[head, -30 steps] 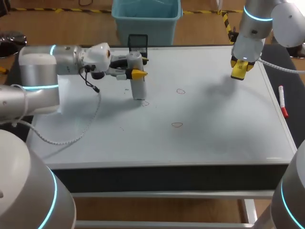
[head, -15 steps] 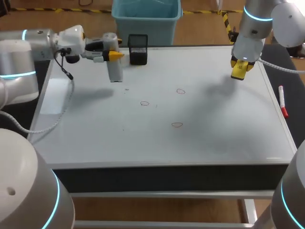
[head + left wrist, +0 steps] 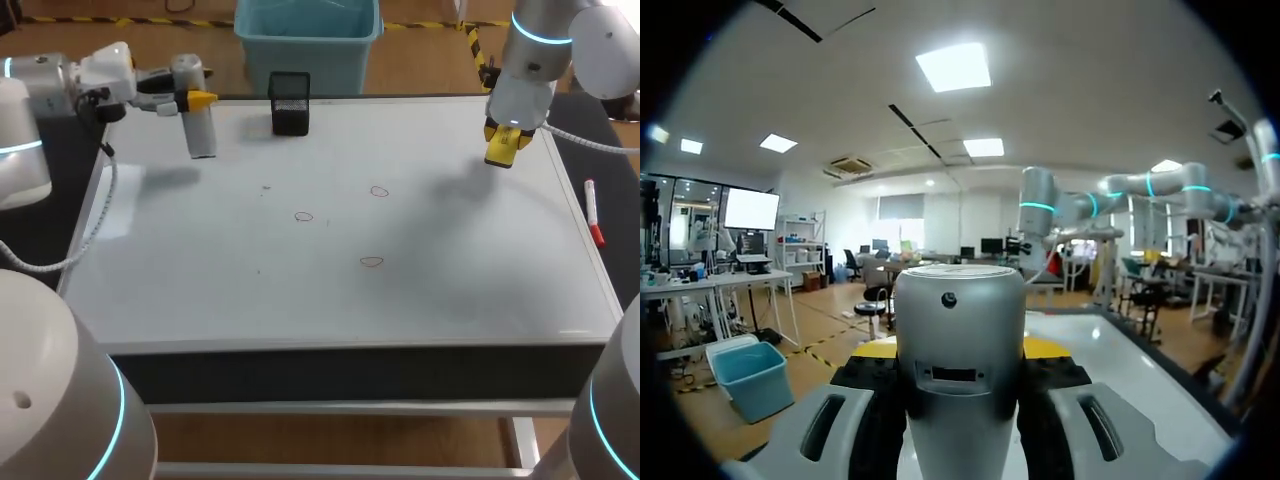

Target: Pick up the inspection probe, press it on each red-marked spot on the whiteboard one by one, put down the probe, pick up the eraser, and wipe off all the red marks.

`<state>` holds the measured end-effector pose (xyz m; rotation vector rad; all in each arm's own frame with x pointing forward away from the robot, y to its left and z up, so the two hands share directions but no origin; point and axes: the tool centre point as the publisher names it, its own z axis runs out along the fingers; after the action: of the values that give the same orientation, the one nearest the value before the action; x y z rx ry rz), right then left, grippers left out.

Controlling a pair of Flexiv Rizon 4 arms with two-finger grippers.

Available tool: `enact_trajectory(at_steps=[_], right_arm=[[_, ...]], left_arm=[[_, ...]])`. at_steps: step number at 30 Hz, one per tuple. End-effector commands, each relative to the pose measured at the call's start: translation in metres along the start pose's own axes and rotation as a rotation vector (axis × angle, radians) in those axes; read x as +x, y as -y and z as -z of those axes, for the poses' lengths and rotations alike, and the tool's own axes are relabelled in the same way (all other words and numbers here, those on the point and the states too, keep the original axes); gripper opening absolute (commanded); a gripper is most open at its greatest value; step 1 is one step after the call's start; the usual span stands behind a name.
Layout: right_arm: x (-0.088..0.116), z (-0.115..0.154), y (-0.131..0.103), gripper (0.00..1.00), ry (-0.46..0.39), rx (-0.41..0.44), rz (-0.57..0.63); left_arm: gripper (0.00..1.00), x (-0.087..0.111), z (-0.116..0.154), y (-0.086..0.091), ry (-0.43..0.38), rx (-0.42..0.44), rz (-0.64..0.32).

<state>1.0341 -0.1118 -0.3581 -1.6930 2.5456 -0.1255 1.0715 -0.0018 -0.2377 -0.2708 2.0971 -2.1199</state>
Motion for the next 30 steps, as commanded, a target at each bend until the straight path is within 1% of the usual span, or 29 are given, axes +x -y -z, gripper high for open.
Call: enact_trajectory(at_steps=[1,6,11,27,30], right_arm=[[0.0,0.001,0.0,0.0,-0.004,0.001,0.002],[0.0,0.001,0.0,0.0,-0.004,0.001,0.002],[0.0,0.001,0.0,0.0,-0.004,0.001,0.002],[0.0,0.001,0.0,0.0,-0.004,0.001,0.002],[-0.026,0.013,-0.015,0.0,0.004,0.028,0.042]], left_arm=[[0.0,-0.012,0.013,0.0,-0.001,0.002,0.005],[0.0,-0.022,0.019,-0.001,0.01,-0.001,0.008],[0.0,-0.027,0.022,-0.002,0.037,0.006,0.016],[0.0,-0.027,0.022,-0.002,0.037,0.006,0.016],[0.0,-0.027,0.022,-0.002,0.037,0.006,0.016]])
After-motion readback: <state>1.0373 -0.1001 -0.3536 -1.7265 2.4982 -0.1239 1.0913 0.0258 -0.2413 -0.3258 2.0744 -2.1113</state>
